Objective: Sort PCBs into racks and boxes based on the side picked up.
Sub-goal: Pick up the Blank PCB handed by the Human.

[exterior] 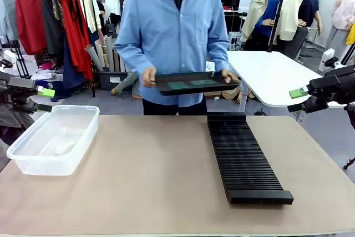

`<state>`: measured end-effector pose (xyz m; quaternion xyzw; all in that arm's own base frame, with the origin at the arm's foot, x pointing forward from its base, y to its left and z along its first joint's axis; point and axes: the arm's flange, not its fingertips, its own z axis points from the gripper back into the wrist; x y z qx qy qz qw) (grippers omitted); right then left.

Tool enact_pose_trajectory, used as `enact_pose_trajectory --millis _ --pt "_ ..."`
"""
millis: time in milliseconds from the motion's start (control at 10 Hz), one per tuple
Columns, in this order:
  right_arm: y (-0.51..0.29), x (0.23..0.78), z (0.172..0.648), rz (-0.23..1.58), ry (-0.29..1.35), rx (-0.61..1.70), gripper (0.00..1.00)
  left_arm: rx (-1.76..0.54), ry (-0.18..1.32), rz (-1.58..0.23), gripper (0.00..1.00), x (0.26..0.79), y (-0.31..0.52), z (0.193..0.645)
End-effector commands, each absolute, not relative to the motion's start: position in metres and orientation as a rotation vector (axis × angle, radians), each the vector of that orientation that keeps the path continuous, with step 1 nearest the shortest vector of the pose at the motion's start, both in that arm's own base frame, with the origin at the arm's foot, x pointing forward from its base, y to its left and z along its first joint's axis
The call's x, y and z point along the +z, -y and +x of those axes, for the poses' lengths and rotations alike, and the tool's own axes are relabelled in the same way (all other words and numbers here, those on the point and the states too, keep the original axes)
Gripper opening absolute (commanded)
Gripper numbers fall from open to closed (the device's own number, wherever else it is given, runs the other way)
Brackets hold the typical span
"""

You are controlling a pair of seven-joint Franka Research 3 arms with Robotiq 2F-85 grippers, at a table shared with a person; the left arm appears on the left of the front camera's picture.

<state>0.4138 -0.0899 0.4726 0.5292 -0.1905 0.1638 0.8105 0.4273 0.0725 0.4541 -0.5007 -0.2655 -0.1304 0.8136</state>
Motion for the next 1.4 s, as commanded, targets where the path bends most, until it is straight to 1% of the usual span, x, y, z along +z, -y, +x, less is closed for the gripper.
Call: enact_pose_trajectory --millis 0,200,300,1300 --pt "0.0925 0.4768 0.4197 1.161 0.446 0.381 1.00 -0.288 0.610 -1.080 1.00 0.4526 -0.0698 0.4252" --pt "0.0909 0.4786 0.4156 1.152 0.450 0.421 1.00 -0.296 0.595 -1.093 1.00 0.4528 -0.0682 0.4243" --pt "0.0905 0.4746 0.4147 1.139 0.418 0.356 1.00 -0.274 0.576 -1.070 1.00 0.4541 -0.0722 0.4272" --pt "0.0905 0.4746 0.4147 1.139 0.418 0.356 1.00 -0.274 0.576 -1.070 1.00 0.4541 -0.0722 0.4272"
